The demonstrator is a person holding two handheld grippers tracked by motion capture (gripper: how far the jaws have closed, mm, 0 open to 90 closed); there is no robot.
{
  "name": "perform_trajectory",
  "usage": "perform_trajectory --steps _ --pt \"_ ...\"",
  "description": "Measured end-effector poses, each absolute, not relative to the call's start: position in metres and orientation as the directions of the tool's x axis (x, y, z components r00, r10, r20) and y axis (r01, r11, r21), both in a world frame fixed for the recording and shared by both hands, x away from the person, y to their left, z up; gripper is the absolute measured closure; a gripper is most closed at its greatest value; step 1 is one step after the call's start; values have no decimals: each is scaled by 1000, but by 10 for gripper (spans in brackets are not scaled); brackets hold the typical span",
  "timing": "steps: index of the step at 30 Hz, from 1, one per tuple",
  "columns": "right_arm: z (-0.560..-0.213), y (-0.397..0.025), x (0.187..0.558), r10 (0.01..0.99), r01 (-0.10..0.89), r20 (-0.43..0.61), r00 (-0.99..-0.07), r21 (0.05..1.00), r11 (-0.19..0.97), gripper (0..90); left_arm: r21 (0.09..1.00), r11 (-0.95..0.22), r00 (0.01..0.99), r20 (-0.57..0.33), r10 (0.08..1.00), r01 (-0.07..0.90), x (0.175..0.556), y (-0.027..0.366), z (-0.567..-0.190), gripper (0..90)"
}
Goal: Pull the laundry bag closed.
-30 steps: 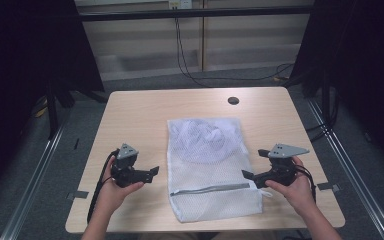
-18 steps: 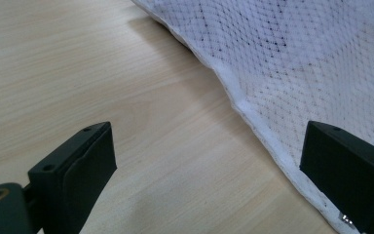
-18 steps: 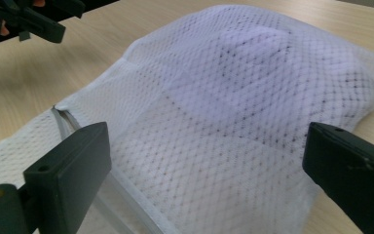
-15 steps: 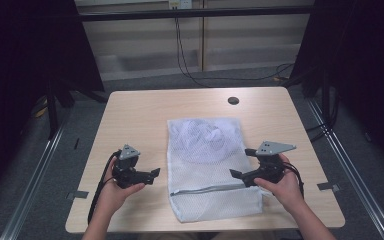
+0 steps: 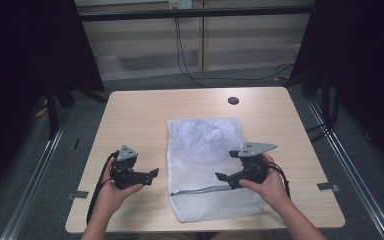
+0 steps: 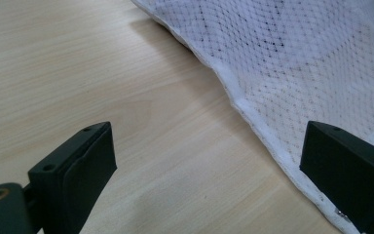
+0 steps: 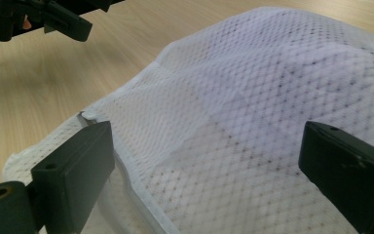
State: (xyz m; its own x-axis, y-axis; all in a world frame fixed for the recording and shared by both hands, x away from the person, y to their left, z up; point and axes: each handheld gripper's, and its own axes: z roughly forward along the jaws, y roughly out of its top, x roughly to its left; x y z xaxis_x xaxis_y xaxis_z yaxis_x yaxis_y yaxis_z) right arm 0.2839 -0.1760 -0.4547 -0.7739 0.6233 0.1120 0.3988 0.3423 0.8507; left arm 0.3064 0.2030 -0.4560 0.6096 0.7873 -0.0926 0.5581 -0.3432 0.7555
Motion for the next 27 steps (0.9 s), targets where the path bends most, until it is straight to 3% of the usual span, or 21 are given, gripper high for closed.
perform_trajectory --steps 27 --pt "-456 -113 285 518 372 107 -849 816 442 86 748 -361 619 -84 781 557 306 204 -455 56"
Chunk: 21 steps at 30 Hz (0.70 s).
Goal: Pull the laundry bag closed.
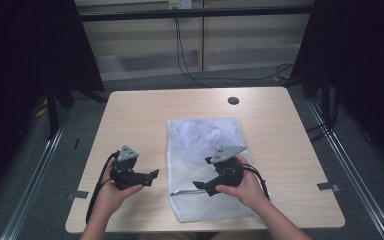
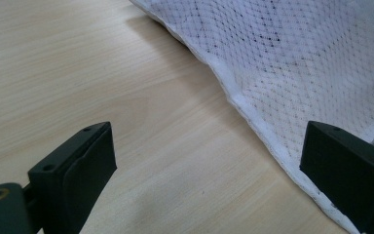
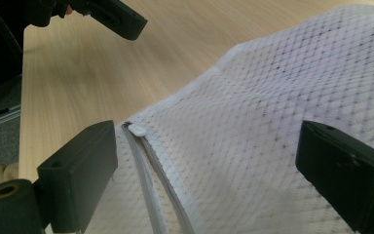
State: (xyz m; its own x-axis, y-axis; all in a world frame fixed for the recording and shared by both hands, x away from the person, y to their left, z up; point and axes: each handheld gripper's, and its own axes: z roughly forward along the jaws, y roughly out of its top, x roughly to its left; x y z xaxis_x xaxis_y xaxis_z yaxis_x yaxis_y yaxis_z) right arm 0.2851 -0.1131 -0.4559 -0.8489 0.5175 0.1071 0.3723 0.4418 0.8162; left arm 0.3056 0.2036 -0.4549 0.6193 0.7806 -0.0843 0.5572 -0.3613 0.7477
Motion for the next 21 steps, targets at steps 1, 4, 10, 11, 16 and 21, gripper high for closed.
perform_trajectory --steps 1,4,10,11,16,21 --pt "-456 -110 285 523 387 117 -844 808 444 86 748 -358 615 -84 784 559 305 204 -455 56" --pt "-458 -105 287 513 388 123 -849 806 448 89 745 -365 619 -81 781 558 306 205 -454 56" --pt "-460 -93 287 499 382 120 -858 799 464 105 743 -372 623 -77 779 556 306 205 -454 56" --pt "-461 -91 287 493 379 124 -861 802 461 113 743 -372 623 -76 778 556 306 205 -454 56" --pt "-464 -83 286 469 367 120 -875 796 481 137 739 -378 628 -76 775 557 305 205 -455 56" --pt "-467 -76 286 445 361 130 -886 796 487 170 743 -369 622 -79 779 558 305 205 -455 56"
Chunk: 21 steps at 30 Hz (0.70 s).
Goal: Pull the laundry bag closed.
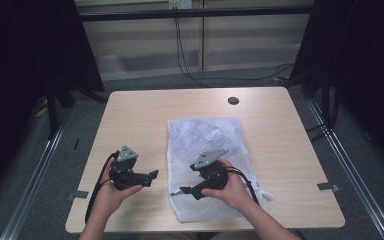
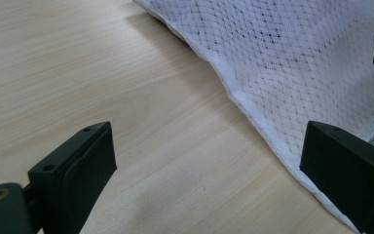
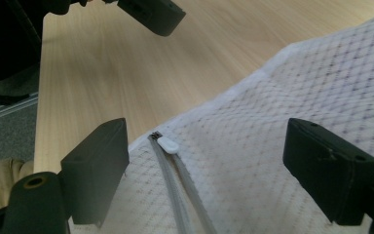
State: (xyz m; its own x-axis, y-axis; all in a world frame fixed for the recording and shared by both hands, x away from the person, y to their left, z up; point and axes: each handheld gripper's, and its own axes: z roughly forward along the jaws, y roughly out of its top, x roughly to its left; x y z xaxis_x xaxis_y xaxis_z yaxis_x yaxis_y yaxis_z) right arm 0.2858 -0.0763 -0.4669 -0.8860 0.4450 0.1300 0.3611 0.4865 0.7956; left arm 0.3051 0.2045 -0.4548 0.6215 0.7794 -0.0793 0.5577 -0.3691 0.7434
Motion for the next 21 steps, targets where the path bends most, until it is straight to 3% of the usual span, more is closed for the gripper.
perform_trajectory --steps 5,14,21 --pt "-471 -68 285 419 354 136 -898 788 503 237 741 -371 620 -79 781 561 305 205 -455 56" --pt "-477 -59 284 424 374 159 -891 788 489 436 739 -372 616 -74 784 562 305 206 -455 57" --pt "-480 -54 286 437 396 179 -881 786 475 473 734 -386 622 -63 780 558 306 207 -454 58"
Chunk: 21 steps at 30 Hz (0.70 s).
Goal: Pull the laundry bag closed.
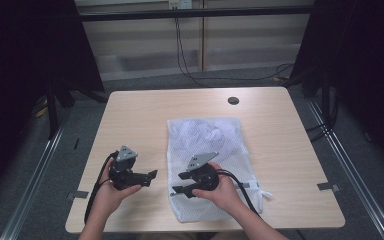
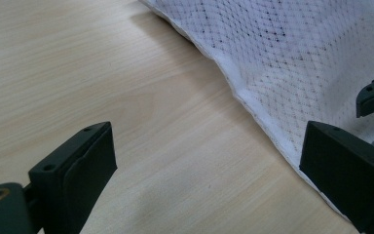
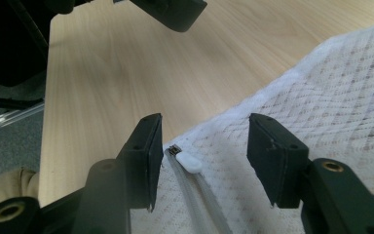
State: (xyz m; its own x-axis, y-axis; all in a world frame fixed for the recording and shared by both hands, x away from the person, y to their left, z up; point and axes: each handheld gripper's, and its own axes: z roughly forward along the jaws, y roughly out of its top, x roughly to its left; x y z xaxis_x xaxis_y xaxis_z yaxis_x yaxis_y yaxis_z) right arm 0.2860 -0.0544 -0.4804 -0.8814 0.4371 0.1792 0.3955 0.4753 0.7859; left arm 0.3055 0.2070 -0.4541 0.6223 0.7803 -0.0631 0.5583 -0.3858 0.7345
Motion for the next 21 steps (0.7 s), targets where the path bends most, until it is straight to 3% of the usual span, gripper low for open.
perform_trajectory --steps 12,21 --pt "-491 -45 283 411 362 138 -901 762 537 587 730 -405 634 -49 772 550 305 206 -454 58" --pt "-495 -41 283 415 387 160 -896 739 551 613 733 -394 626 -55 778 555 306 207 -454 58"
